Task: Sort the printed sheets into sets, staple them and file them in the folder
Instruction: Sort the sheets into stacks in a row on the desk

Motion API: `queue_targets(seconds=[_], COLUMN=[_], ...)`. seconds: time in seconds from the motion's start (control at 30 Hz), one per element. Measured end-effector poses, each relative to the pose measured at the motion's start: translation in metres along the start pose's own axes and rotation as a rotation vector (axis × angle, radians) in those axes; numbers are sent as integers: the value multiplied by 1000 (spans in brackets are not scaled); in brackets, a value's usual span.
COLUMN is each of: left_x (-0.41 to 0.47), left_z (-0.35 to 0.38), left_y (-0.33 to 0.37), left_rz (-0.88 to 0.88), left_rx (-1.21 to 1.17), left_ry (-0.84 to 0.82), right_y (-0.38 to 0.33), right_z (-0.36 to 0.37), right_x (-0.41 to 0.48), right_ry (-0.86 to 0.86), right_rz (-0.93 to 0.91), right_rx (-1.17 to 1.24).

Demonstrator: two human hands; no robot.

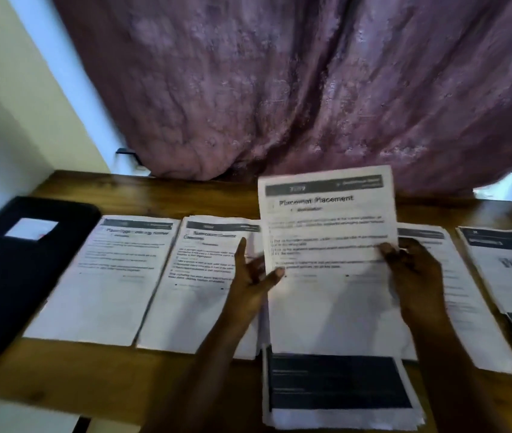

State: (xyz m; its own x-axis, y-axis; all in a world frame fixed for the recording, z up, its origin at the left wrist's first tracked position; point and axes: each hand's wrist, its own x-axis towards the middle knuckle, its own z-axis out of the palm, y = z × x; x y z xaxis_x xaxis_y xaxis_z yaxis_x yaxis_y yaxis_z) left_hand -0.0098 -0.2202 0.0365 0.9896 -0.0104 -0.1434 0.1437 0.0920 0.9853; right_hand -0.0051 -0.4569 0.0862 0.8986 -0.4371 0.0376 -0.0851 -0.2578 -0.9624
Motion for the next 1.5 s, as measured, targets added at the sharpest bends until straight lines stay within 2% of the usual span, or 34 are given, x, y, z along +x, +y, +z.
queue_targets(seconds=[0.07,0.13,0.27,0.37,0.43,0.63,0.73,0.8,0.87,0.97,1.03,1.2,1.27,1.37,1.43,1.5], left_x=[-3,-7,-16,-17,-15,-3,-5,-10,-14,-14,-13,-11,-12,-10,-7,-5], left_z=[-21,-61,-177,-263,-307,-364,-362,-351,-333,-308,-307,-315,-296,-223,-149,-76], left_y=[13,29,54,64,62,31,21,12,3,-14,-23,-17,-11,-7,-9,-15], left_rz=[-18,39,49,-21,-113,-206,-238,-203,-138,-191,-287,-316,-178,171,315,328], left_rx=[-32,77,221,489,717,1057,1308,1495,1538,1499,1505,1461,1382,1245,1215,1227], left_ry=[34,95,460,568,605,620,672,684,611,402,287,226,307,352,228,39], right_y=[-23,-39,-56,-60,-54,-29,-25,-26,-25,-18,-9,-4,-4,16,33,48], right_z=[19,55,155,236,284,371,381,376,367,365,369,341,304,222,162,115], right_x=[1,3,-8,-28,-41,-64,-69,-74,-81,-96,-106,-110,-97,-66,-44,-23], right_ry=[-86,-188,-534,-760,-843,-857,-695,-601,-544,-672,-775,-795,-732,-504,-372,-289], right_rz=[15,30,173,178,155,17,-153,-250,-422,-720,-781,-781,-741,-681,-556,-363], right_rx=[101,164,250,121,3,-369,-684,-778,-836,-899,-916,-798,-699,-571,-615,-752])
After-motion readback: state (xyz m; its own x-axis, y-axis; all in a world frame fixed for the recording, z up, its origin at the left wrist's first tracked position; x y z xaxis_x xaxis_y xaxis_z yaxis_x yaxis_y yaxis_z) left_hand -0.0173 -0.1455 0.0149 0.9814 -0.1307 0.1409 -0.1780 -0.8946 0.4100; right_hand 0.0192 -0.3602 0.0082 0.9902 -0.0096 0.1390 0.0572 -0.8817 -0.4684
